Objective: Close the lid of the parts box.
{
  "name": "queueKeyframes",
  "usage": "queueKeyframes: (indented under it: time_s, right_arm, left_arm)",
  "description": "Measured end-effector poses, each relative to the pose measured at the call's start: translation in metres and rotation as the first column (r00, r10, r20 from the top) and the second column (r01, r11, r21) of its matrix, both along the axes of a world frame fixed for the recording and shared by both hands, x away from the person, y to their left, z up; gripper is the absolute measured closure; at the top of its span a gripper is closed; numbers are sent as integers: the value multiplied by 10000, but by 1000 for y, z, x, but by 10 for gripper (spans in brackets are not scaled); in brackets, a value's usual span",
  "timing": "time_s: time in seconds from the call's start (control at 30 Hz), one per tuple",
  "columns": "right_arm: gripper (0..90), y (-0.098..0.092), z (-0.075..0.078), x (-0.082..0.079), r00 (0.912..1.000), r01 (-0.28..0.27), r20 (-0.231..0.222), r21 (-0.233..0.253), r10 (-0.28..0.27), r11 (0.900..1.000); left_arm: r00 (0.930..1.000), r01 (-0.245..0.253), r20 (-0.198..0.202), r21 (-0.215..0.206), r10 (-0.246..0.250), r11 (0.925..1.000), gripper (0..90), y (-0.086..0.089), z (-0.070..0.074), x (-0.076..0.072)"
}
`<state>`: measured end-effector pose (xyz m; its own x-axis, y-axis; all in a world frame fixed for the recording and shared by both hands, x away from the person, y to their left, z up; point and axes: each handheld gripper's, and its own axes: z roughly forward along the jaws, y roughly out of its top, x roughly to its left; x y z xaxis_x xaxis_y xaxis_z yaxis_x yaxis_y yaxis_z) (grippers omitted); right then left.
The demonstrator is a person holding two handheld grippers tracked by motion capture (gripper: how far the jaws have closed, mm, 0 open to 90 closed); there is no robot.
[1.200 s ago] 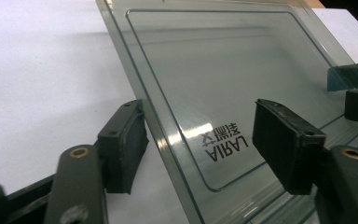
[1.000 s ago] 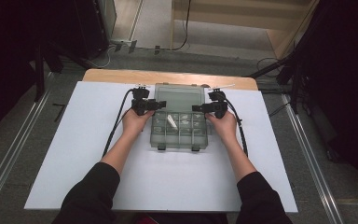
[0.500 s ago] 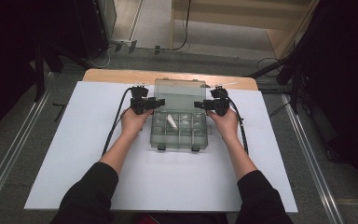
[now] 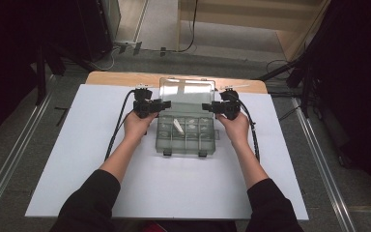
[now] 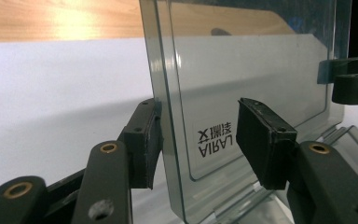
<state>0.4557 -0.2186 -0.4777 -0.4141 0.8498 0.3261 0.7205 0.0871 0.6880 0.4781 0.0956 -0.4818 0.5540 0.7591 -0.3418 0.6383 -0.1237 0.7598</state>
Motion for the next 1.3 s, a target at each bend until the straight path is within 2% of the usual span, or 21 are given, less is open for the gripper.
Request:
queueKeyframes:
  time_s: [0.07, 0.2, 0.33, 0.5, 0.7, 0.8, 0.9, 1.03, 1.13, 1.3]
  right_arm:
    - [467, -1, 2, -2, 10000, -45, 84, 55, 45, 10000]
    - [479, -3, 6, -6, 9997, -168, 164, 96, 167, 9998]
    - [483, -3, 10, -10, 9995, -211, 245, -12, 212, 9998]
    - [506, -5, 12, -14, 9990, -300, 349, 113, 296, 9995]
    - [517, -6, 14, -20, 9972, -491, 574, 60, 486, 9988]
    - [520, -7, 14, -22, 9963, -548, 667, -20, 548, 9985]
    - [518, -9, 13, -22, 9970, -546, 571, 255, 531, 9982]
    - [505, -8, 17, -24, 9959, -591, 697, 229, 574, 9980]
    - [509, -8, 20, -26, 9949, -611, 814, 249, 588, 9978]
    - [538, -10, 22, -28, 9951, -661, 759, 265, 640, 9975]
  left_arm:
    - [9999, 36, 118, 90, -37, 10000, 503, 0, 2, -1]
    - [9998, 182, 111, -42, -181, 9998, 522, 3, 5, -3]
    - [9996, 218, 170, 2, -218, 9998, 540, 3, 8, -4]
    - [9995, 294, 118, -344, -290, 9990, 564, 7, 9, -7]
    - [9983, 495, 317, -113, -491, 9987, 582, 8, 12, -11]
    - [9973, 683, 271, -163, -679, 9975, 580, 9, 13, -11]
    - [9961, 845, 252, -148, -841, 9963, 580, 11, 13, -12]
    - [9942, 1010, 370, 54, -1011, 9949, 578, 11, 15, -13]
    - [9936, 1085, 299, 65, -1086, 9941, 568, 11, 17, -15]
    - [9938, 1088, 226, 158, -1092, 9939, 562, 10, 19, -16]
